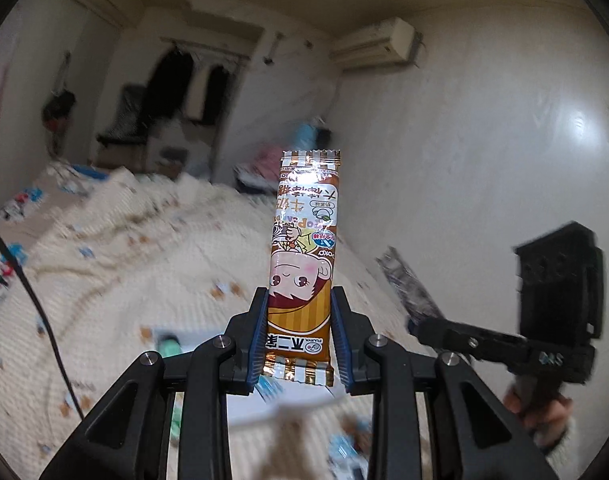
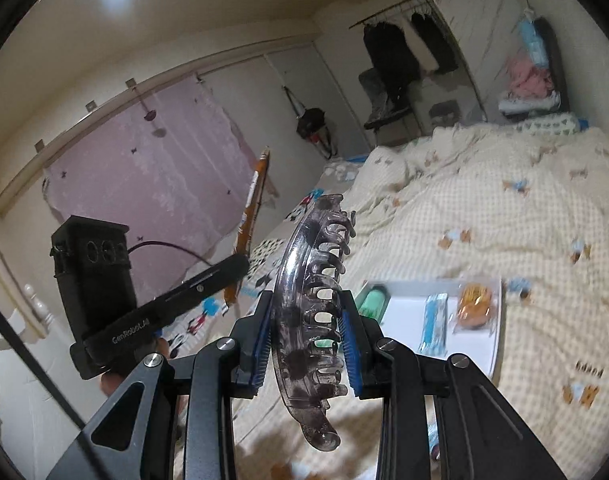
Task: Organize objects
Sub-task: 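Carry the orange stick and the clear hair clip over the white box with both grippers, then lower both items into the white box and open both grippers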
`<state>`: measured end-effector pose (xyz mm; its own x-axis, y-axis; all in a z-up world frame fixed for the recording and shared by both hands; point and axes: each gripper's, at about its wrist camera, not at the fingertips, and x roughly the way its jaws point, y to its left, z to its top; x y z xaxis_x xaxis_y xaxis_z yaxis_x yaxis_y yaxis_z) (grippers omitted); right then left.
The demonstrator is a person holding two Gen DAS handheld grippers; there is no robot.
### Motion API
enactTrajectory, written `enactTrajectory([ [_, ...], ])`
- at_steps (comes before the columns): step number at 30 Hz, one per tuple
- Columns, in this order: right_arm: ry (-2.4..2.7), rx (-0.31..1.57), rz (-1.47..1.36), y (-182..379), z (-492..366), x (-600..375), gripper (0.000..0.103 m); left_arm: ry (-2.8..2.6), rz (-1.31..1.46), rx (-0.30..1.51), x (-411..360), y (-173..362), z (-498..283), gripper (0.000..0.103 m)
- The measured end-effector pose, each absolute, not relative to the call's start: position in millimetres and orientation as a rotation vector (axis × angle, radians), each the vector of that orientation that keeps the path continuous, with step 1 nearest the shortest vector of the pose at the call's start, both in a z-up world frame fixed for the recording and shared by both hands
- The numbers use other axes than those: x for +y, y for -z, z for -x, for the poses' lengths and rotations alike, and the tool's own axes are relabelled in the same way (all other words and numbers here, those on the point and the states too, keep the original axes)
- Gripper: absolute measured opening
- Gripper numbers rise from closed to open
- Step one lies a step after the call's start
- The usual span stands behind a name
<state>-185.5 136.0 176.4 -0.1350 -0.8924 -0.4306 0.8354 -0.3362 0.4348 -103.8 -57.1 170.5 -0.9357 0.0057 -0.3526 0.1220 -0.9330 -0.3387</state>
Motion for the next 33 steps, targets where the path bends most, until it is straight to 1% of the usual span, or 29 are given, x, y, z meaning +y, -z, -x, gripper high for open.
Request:
enactTrajectory([
  [3, 1.821, -0.087, -0.735, -175, 196, 124, 0.033, 2.961, -0.509, 0.572, -70, -157, 128, 0.033],
  [6, 1.899, -0.045, -0.735, -164, 206, 110, 0.033, 2.890, -0.563, 0.555, -87, -123, 158, 0.033],
  [8, 1.907, -0.055, -0.760, -149, 214, 103, 0.033, 2.845, -0.631, 0.616, -100, -94, 170, 0.033],
  [10, 1.896, -0.071, -0.785, -137, 221, 99, 0.033, 2.806, -0.688, 0.716, -114, -66, 176, 0.033],
  [12, 1.892, -0.074, -0.835, -115, 228, 90, 0.033, 2.786, -0.710, 0.747, -121, -48, 177, 0.033],
  [13, 1.890, -0.075, -0.850, -110, 231, 89, 0.033, 2.776, -0.719, 0.735, -124, -40, 179, 0.033],
  [16, 1.881, -0.073, -0.920, -85, 240, 80, 0.033, 2.759, -0.779, 0.684, -126, -24, 187, 0.033],
  [20, 1.881, -0.081, -0.990, -58, 248, 79, 0.033, 2.799, -0.792, 0.668, -126, -3, 194, 0.033],
  [25, 1.891, -0.087, -1.040, -41, 254, 83, 0.033, 2.775, -0.908, 0.703, -126, 16, 221, 0.033],
  [28, 1.895, -0.118, -1.072, -32, 258, 87, 0.033, 2.754, -0.974, 0.684, -122, 26, 233, 0.033],
  [33, 1.893, -0.091, -1.102, -20, 261, 87, 0.033, 2.746, -1.056, 0.686, -119, 38, 242, 0.033],
])
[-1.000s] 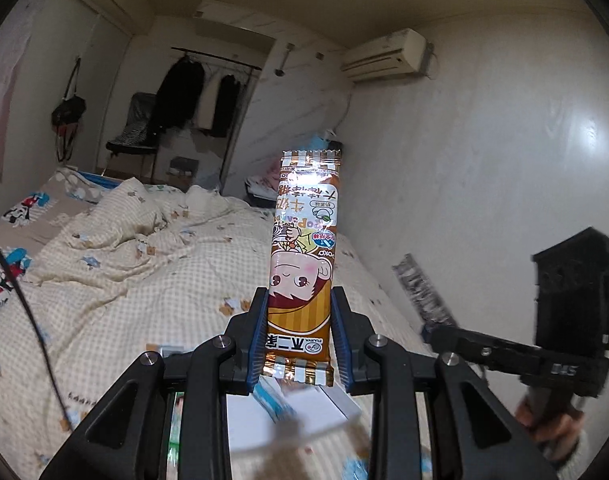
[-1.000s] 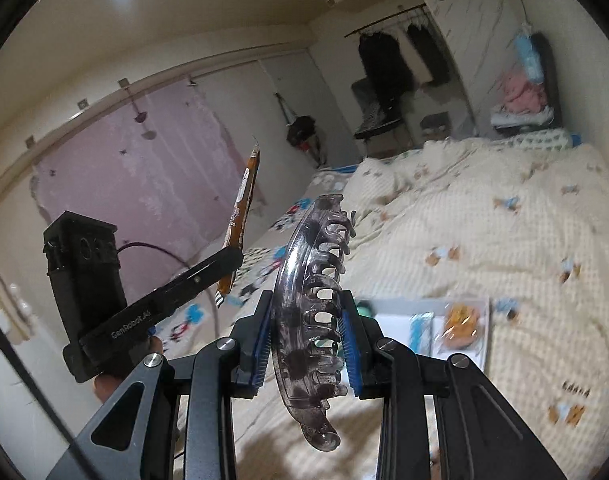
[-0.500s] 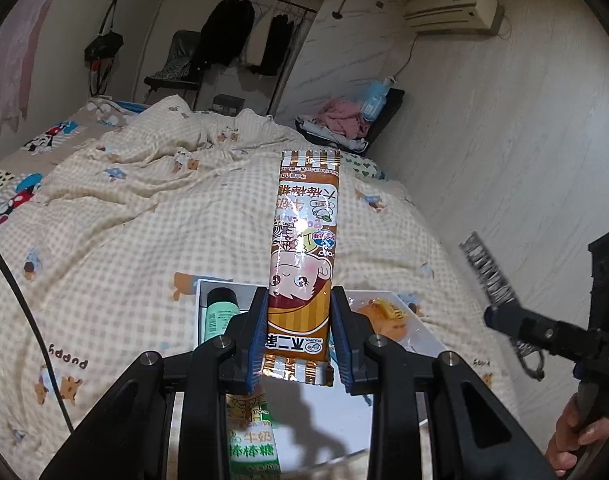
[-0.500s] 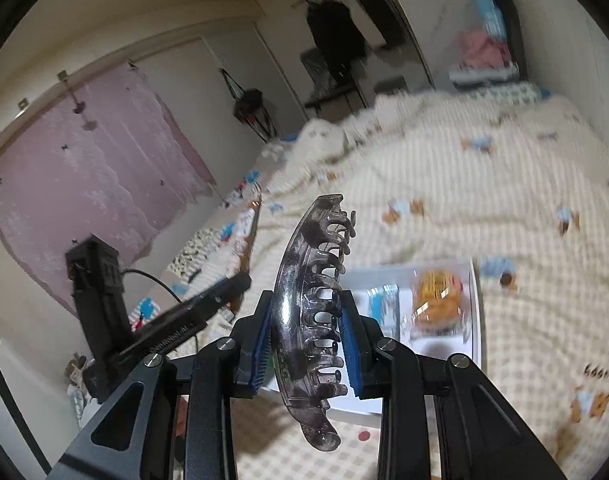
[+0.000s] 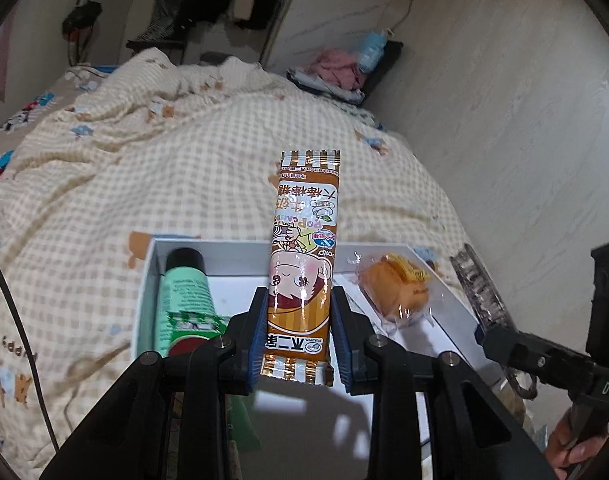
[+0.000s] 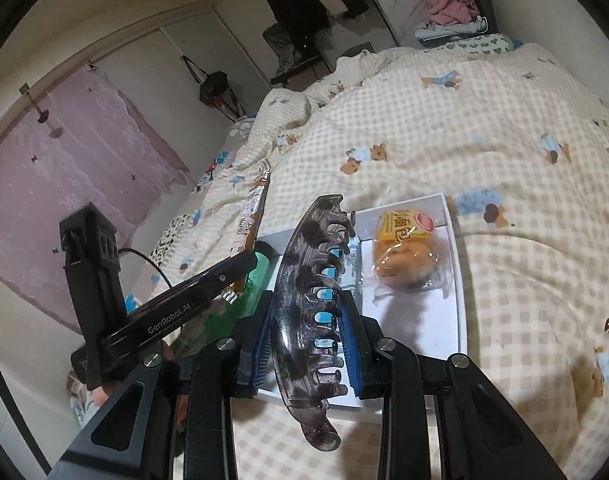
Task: Organize objects
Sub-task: 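Lower both items into the white box and open both grippers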
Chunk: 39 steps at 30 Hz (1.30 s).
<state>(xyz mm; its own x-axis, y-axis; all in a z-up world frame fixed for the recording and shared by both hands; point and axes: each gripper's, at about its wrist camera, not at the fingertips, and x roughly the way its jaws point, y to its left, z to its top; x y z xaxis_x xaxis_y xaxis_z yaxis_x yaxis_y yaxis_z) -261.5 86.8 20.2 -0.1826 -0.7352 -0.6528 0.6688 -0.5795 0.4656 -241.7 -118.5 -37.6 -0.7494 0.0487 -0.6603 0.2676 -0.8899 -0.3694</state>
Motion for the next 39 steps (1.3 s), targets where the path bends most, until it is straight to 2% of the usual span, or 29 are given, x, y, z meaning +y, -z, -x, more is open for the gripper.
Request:
enactTrajectory([
  [9, 1.893, -0.035, -1.130, -8, 258, 73, 0.033, 2.716, -1.139, 0.717, -120, 44, 262, 0.033],
  [22, 1.940, 0.068, -1.154, 6, 262, 47, 0.033, 2.582, -1.195, 0.740, -124, 50, 251, 0.033],
  [39, 1.950, 0.280, -1.228, 25, 262, 24, 0.033, 2.585, -1.265, 0.538, -102, 56, 250, 0.033],
])
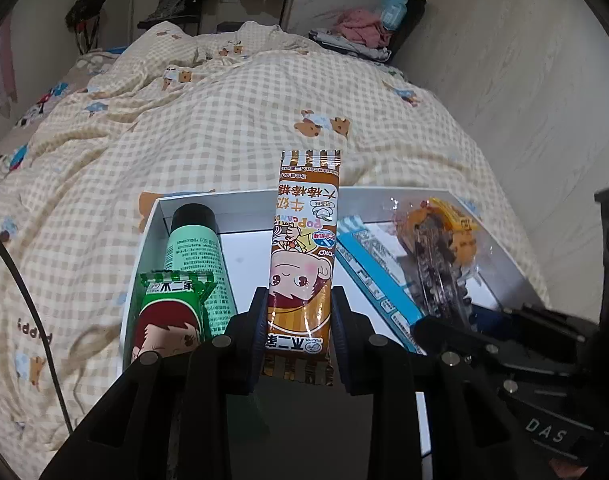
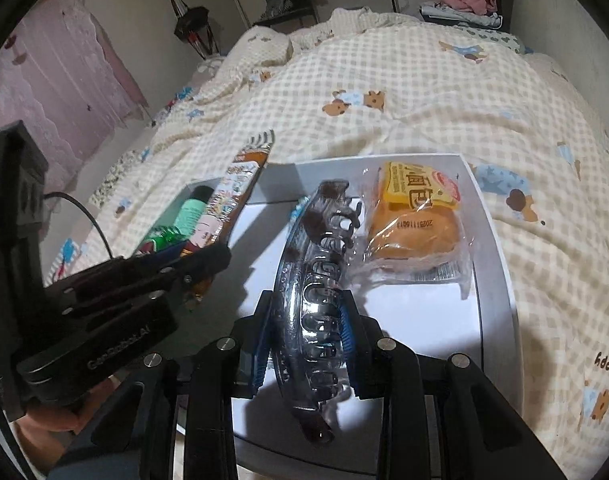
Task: Organize objects
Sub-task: 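Lower both items into the white box and open both grippers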
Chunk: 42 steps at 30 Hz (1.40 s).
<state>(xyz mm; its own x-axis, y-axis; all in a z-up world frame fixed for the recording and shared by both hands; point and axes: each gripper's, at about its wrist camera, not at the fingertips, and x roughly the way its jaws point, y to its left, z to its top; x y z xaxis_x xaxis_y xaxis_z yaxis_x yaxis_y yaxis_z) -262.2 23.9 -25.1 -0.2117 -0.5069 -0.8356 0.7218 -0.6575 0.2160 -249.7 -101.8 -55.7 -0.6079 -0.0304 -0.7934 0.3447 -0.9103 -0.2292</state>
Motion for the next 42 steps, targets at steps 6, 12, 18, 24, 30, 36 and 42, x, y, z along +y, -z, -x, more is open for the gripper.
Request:
enactTrajectory([
  [6, 1.941, 0.337, -1.237, 28, 267, 22, 0.033, 2.489, -1.380, 0.330, -94, 60, 257, 0.033],
  [12, 1.949, 0.376, -1.245, 31, 269, 20, 0.033, 2.497, -1.372, 0.233, -88, 60, 255, 0.033],
  [18, 1.900, 0.366, -1.259, 30, 270, 22, 0.033, 2.515, -1.349, 0.241, -91, 53, 251, 0.033],
  [24, 1.882, 0.391, -1.248, 30, 267, 21, 0.034, 2.540, -1.318, 0.323, -98, 45, 245, 0.034],
  [30, 1.861, 0.368, -1.245, 30, 268, 23, 0.034, 2.545, -1.334, 0.327, -96, 46, 243, 0.040],
  [36, 1.852, 0.375, -1.231, 29, 266, 23, 0.048, 2.590, -1.343, 0.223, -89, 45, 240, 0.047],
  [42, 1.854, 0.375, -1.182, 20, 259, 25, 0.052, 2.625, -1.262, 0.315, -96, 35, 226, 0.053],
])
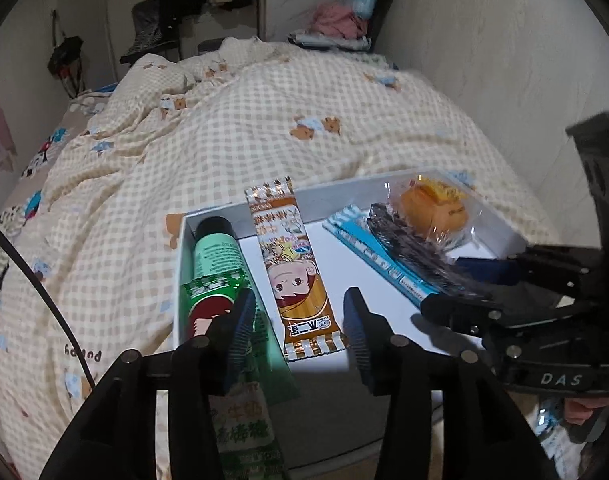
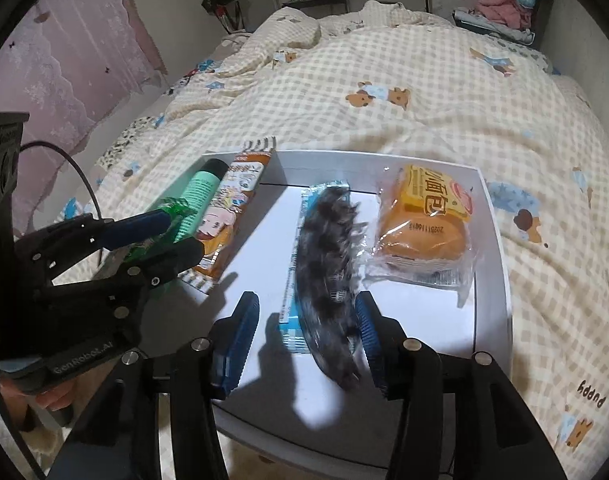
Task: Organize objects
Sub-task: 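Lower both items into the white box and open both grippers, then withdraw both grippers from the box and move toward the wafer pack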
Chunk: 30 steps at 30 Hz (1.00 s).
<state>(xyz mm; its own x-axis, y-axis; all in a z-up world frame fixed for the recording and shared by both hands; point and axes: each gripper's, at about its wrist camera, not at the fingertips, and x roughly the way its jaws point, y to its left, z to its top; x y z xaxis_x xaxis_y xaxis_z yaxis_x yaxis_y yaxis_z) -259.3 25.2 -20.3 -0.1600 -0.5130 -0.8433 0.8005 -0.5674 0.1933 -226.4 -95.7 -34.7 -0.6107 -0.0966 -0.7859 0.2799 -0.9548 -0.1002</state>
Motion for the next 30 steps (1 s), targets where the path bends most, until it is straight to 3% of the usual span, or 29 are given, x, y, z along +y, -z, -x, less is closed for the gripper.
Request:
enactTrajectory([
  [3, 1.855, 0.327, -1.139, 8, 256, 33, 0.052, 2.616, -1.130, 0.344, -100, 25, 211, 0.063],
  [8, 1.801, 0.212, -1.044, -23, 242, 51, 0.052, 2.632, -1.002, 0.361, -102, 2, 189, 0.064],
  [11, 1.740, 0.045, -0.983, -48, 236, 73, 0.052, 2.675, -0.919, 0.374, -101, -23, 171, 0.068],
  [13, 1.718, -0.067, -0.939, -65, 231, 92, 0.066, 2.709, -0.864, 0.390, -98, -38, 158, 0.070],
  [15, 1.729, -0.091, -0.871, -80, 224, 106, 0.071, 2.737, -0.815, 0.397, -93, -50, 147, 0.072],
  [18, 1.709, -0.112, -0.801, -99, 211, 123, 0.071, 2.763, -0.689, 0.320, -75, -69, 126, 0.078],
  [24, 1.685, -0.076, -0.695, -122, 172, 153, 0.072, 2.916, -0.683, 0.208, -29, -81, 105, 0.079],
  [27, 1.685, -0.064, -0.656, -130, 153, 168, 0.086, 3.005, -0.709, 0.195, -8, -89, 93, 0.080],
  [30, 1.712, -0.061, -0.578, -139, 141, 186, 0.086, 3.037, -0.672, 0.146, 10, -97, 81, 0.082],
])
